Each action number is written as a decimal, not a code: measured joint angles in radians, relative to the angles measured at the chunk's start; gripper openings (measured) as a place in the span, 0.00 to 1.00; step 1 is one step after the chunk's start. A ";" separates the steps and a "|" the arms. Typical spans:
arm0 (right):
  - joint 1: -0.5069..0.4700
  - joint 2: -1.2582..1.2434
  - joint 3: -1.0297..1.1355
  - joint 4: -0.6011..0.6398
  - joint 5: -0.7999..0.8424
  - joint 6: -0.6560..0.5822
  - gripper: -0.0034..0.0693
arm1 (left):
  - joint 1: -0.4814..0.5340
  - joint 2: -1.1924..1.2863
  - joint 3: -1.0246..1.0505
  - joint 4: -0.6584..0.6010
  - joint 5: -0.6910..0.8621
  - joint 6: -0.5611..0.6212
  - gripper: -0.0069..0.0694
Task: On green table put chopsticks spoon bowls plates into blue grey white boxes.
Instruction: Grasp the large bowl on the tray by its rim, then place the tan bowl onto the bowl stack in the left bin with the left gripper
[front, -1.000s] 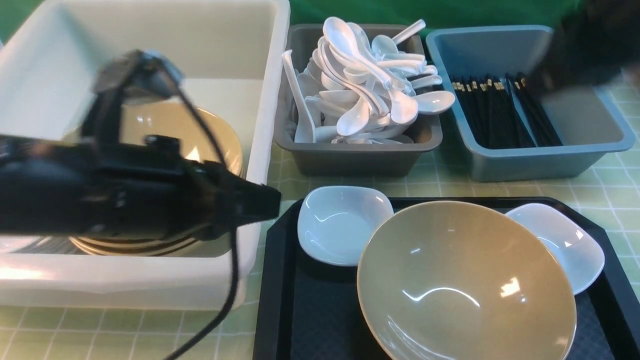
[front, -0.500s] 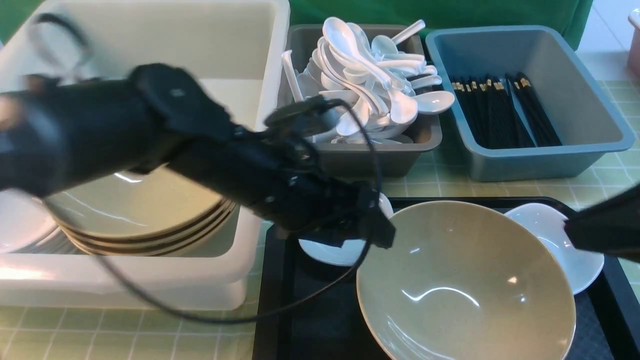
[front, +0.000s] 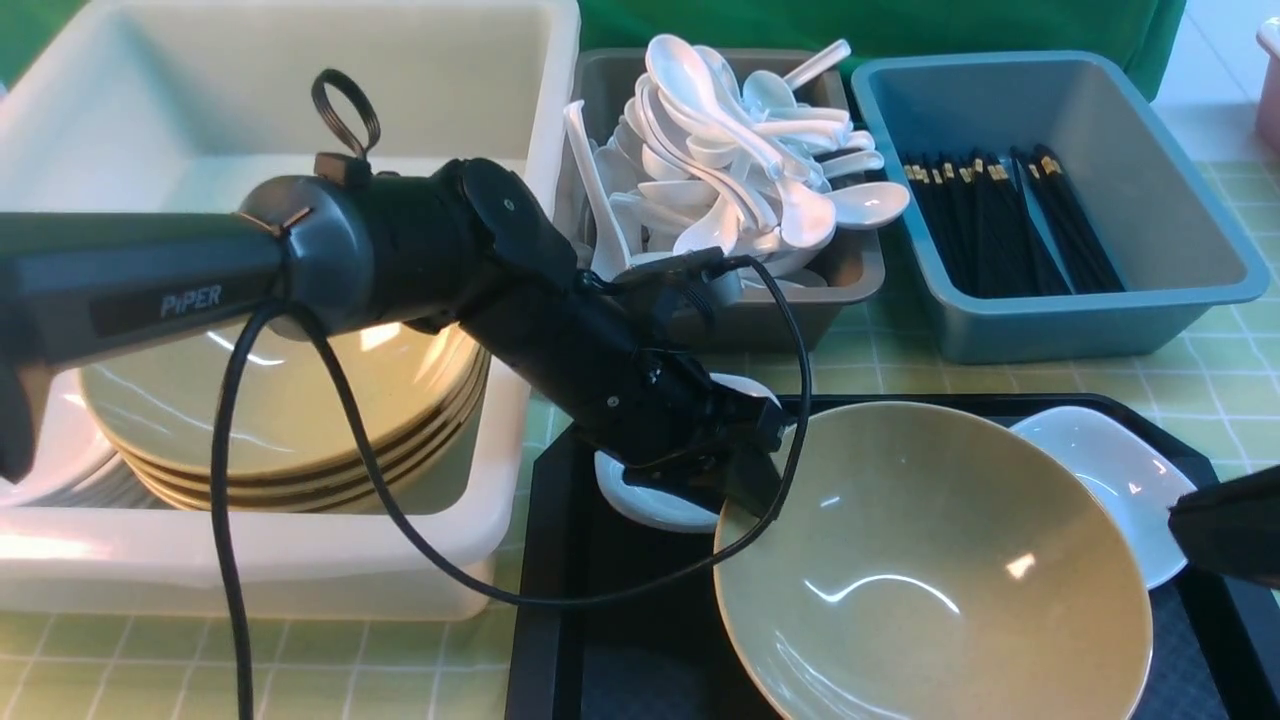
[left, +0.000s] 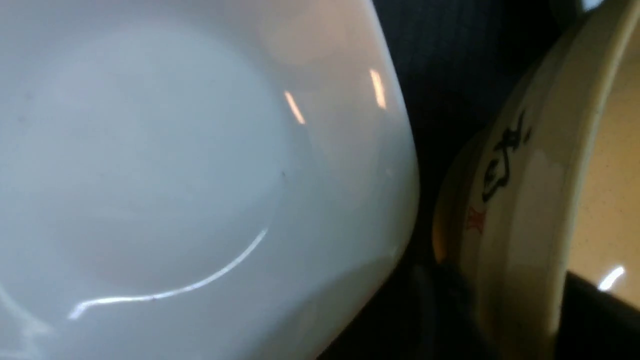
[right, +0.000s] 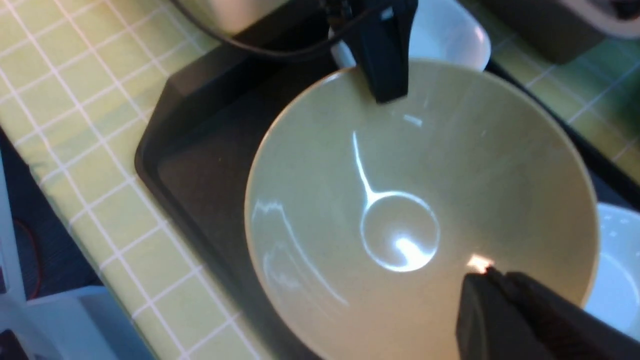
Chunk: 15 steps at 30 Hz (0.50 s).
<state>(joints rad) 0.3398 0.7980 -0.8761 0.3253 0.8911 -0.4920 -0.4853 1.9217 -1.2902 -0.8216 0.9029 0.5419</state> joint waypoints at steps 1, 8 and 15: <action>0.000 0.000 0.001 0.000 -0.003 0.000 0.08 | 0.000 0.000 0.000 -0.002 0.007 0.008 0.16; 0.000 0.000 0.001 0.027 -0.040 -0.001 0.08 | 0.003 -0.049 0.000 -0.027 0.040 0.056 0.11; 0.000 0.000 0.001 0.123 -0.109 -0.098 0.10 | 0.150 -0.262 0.000 -0.094 0.110 0.094 0.11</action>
<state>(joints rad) 0.3398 0.7980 -0.8752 0.4483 0.7824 -0.5900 -0.3357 1.6601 -1.2902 -0.9155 1.0133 0.6357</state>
